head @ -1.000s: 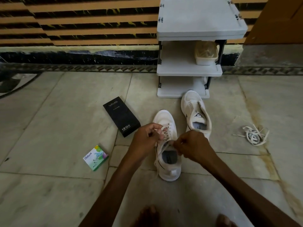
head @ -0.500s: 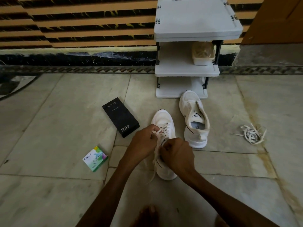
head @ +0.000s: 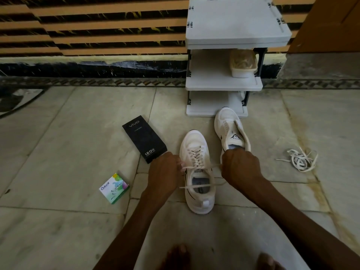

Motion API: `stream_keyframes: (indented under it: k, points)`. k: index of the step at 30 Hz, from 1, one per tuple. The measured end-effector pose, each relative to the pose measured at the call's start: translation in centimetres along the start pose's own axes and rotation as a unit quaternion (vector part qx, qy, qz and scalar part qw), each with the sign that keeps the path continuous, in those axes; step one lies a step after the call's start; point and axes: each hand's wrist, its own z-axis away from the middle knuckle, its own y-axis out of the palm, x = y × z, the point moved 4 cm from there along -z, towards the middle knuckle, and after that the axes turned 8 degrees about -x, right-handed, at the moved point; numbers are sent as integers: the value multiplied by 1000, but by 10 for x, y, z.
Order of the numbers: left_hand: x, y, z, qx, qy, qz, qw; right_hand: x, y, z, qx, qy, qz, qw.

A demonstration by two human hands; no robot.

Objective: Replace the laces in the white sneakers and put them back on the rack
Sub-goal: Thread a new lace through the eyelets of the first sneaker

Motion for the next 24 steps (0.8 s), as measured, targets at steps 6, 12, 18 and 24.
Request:
stream_keyframes:
  k: [6, 12, 18, 24]
  points:
    - [-15, 11, 7, 25, 14, 146, 989, 22, 12, 1, 44, -103, -88, 990]
    - [-16, 14, 4, -17, 35, 78, 996, 24, 8, 1, 29, -117, -70, 990]
    - [-20, 13, 8, 4, 24, 131, 991, 20, 9, -6, 28, -106, -109, 988]
    - [-26, 13, 10, 23, 40, 50, 998, 19, 7, -6, 17, -125, -118, 985]
